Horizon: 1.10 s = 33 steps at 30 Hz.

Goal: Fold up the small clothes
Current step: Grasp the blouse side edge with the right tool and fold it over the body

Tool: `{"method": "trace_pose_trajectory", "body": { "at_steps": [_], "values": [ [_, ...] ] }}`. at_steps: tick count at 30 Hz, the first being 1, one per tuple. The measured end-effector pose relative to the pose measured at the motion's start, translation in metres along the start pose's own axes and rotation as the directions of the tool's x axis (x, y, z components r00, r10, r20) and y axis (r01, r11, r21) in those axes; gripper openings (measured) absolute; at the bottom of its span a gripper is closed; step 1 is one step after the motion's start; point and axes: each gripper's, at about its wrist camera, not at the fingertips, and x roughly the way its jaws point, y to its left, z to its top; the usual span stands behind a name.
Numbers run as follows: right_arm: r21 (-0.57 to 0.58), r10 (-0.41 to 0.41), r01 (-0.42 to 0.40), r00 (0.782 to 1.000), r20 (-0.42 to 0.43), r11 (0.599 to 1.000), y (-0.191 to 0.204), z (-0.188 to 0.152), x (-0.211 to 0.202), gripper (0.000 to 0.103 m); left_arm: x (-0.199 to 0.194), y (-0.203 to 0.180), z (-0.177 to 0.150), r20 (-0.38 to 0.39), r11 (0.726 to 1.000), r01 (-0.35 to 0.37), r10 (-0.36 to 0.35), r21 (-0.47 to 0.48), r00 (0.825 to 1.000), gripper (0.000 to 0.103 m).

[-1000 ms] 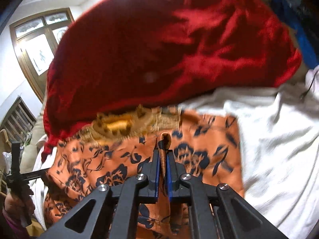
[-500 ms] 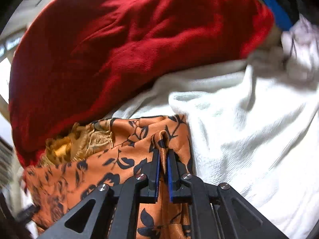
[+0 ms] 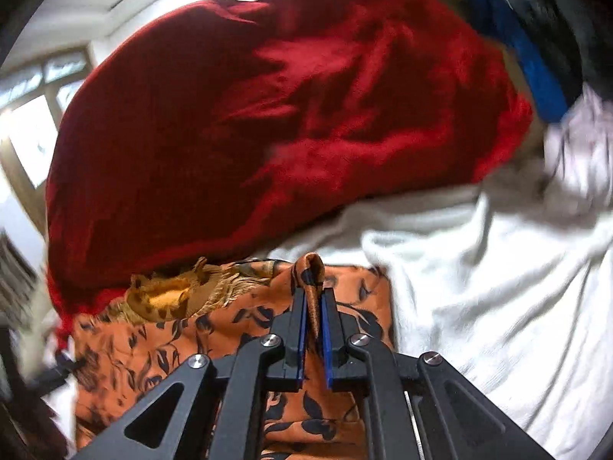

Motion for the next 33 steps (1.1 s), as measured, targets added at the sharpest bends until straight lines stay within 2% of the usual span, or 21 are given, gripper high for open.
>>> {"method": "trace_pose_trajectory", "body": {
  "at_steps": [2,5,7,10,13,14,16,18,19,21,23,25,27,28,30,32,33],
  "values": [
    [0.088,-0.025,0.024,1.0,0.006,0.996,-0.027,0.004,0.0,0.008,0.005,0.001,0.0,-0.013,1.0,-0.012,0.012,0.006,1.0,0.078],
    [0.149,-0.064,0.054,0.996,0.064,0.987,-0.054,0.012,-0.013,0.008,0.006,0.005,0.0,-0.008,1.0,-0.018,0.018,0.0,1.0,0.078],
    [0.142,-0.056,0.04,0.992,0.112,0.989,-0.055,0.016,-0.027,0.008,0.004,0.007,0.002,-0.003,1.0,-0.017,0.017,-0.01,1.0,0.078],
    [0.055,0.002,-0.011,0.987,0.158,0.998,-0.034,0.016,-0.047,0.008,0.0,0.009,0.003,0.003,1.0,-0.011,0.011,-0.024,1.0,0.078],
    [-0.015,0.16,-0.159,0.984,0.077,0.987,-0.007,0.005,-0.041,0.008,0.002,0.008,0.003,0.008,1.0,-0.012,0.013,-0.026,1.0,0.078],
    [-0.031,0.217,-0.217,0.976,0.021,0.976,0.003,-0.002,-0.032,0.008,0.002,0.006,0.003,0.005,1.0,-0.008,0.008,-0.02,1.0,0.078],
    [-0.043,0.273,-0.277,0.958,-0.084,0.96,0.016,-0.012,-0.01,0.008,0.003,0.0,0.0,-0.007,1.0,0.0,0.0,0.001,1.0,0.078],
    [-0.015,0.295,-0.306,0.929,-0.223,0.952,0.023,-0.028,0.026,0.008,0.007,-0.009,-0.003,-0.02,0.999,-0.005,0.006,0.04,1.0,0.078],
    [0.009,0.286,-0.293,0.926,-0.245,0.956,0.023,-0.034,0.039,0.008,0.009,-0.014,-0.005,-0.021,0.998,-0.018,0.02,0.067,1.0,0.078],
    [0.002,0.214,-0.228,0.913,-0.346,0.974,0.021,-0.051,0.075,0.01,0.012,-0.022,-0.007,-0.027,0.993,-0.04,0.043,0.109,0.999,0.078],
    [0.0,0.282,-0.289,0.933,-0.222,0.957,0.014,-0.055,0.07,0.009,0.015,-0.025,-0.008,-0.035,0.991,-0.05,0.054,0.124,0.998,0.079],
    [0.029,0.318,-0.318,0.929,-0.189,0.948,0.008,-0.058,0.073,0.009,0.016,-0.024,-0.008,-0.044,0.992,-0.044,0.05,0.116,0.998,0.078],
    [0.009,0.332,-0.335,0.929,-0.162,0.942,0.011,-0.057,0.069,0.009,0.016,-0.022,-0.007,-0.05,0.994,-0.037,0.042,0.104,0.998,0.079],
    [0.007,0.353,-0.356,0.924,-0.147,0.934,0.012,-0.056,0.065,0.009,0.016,-0.021,-0.006,-0.05,0.994,-0.036,0.042,0.101,0.998,0.078],
    [0.042,0.429,-0.427,0.899,-0.088,0.903,0.007,-0.047,0.047,0.008,0.014,-0.02,-0.005,-0.048,0.994,-0.039,0.044,0.1,0.998,0.078],
    [-0.052,0.457,-0.455,0.889,0.033,0.889,0.014,-0.04,0.014,0.008,0.013,-0.019,-0.007,-0.044,0.994,-0.043,0.047,0.1,0.998,0.078],
    [-0.078,0.492,-0.486,0.867,0.078,0.87,0.016,-0.037,0.001,0.008,0.012,-0.019,-0.006,-0.043,0.994,-0.042,0.046,0.099,0.998,0.078]
  ]
}}
